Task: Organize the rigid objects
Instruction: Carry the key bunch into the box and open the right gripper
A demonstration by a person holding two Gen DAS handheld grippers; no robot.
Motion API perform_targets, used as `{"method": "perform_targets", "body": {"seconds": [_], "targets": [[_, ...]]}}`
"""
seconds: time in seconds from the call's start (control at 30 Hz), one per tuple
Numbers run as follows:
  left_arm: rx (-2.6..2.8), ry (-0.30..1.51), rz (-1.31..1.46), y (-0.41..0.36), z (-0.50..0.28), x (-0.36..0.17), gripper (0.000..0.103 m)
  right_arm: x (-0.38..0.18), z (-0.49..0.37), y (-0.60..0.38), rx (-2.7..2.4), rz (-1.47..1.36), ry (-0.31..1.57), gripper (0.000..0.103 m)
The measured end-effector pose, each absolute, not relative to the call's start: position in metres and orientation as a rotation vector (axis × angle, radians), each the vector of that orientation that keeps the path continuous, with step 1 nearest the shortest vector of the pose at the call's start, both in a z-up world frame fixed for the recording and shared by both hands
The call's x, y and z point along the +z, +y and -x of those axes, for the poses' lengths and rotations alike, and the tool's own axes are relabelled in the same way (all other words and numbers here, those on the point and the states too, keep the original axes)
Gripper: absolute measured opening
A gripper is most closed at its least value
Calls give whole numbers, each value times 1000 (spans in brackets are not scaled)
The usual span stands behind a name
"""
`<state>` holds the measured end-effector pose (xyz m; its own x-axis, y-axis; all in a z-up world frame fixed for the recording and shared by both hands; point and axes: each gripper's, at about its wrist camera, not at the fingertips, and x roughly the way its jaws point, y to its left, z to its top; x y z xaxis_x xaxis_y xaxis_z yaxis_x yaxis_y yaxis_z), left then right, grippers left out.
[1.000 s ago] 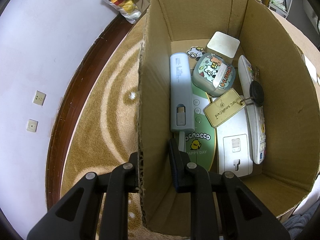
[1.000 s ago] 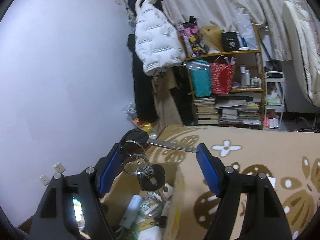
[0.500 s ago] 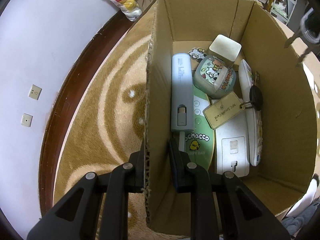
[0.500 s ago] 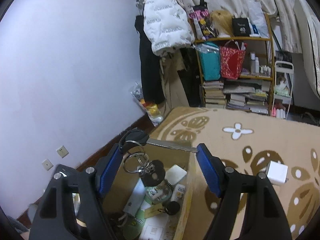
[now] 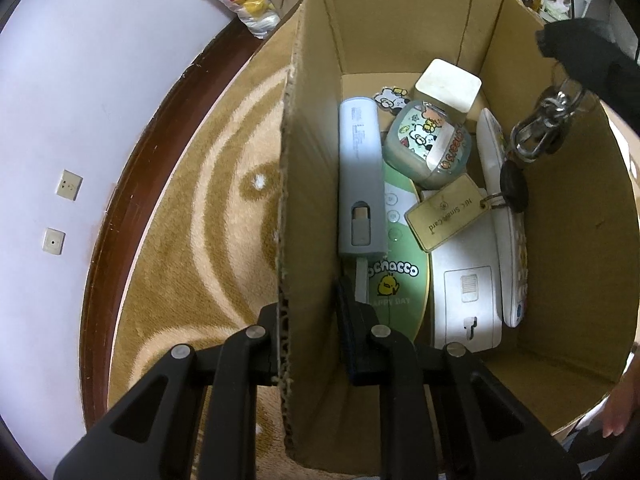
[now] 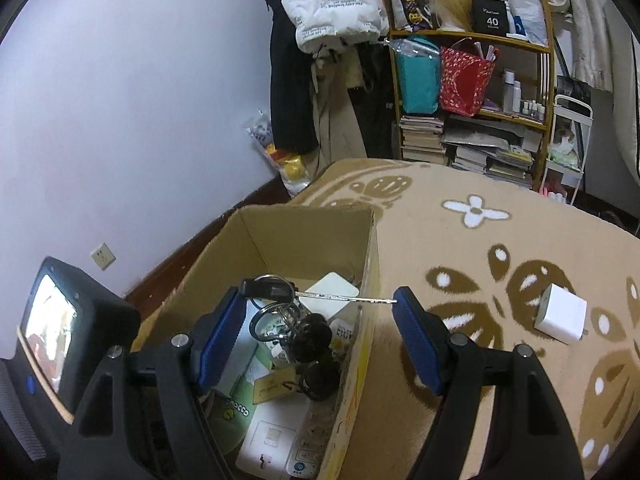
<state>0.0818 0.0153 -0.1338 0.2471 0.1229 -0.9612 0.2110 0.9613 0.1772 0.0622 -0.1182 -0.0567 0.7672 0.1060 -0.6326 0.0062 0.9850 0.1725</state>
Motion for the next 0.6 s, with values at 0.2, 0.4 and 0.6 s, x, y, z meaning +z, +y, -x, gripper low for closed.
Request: {"method": "perform_targets", "body": {"seconds": [0.2, 0.4, 0.6], "targets": [[-62, 1326, -283, 18, -84, -133, 18, -61, -65, -117, 41, -164, 713, 80], [-60, 1330, -277, 20, -86, -134, 19, -61, -67, -120, 35, -169, 723, 80], [-62, 1330, -275, 24, -86, -134, 19, -59, -67, -125, 21, -172, 712, 80]]}}
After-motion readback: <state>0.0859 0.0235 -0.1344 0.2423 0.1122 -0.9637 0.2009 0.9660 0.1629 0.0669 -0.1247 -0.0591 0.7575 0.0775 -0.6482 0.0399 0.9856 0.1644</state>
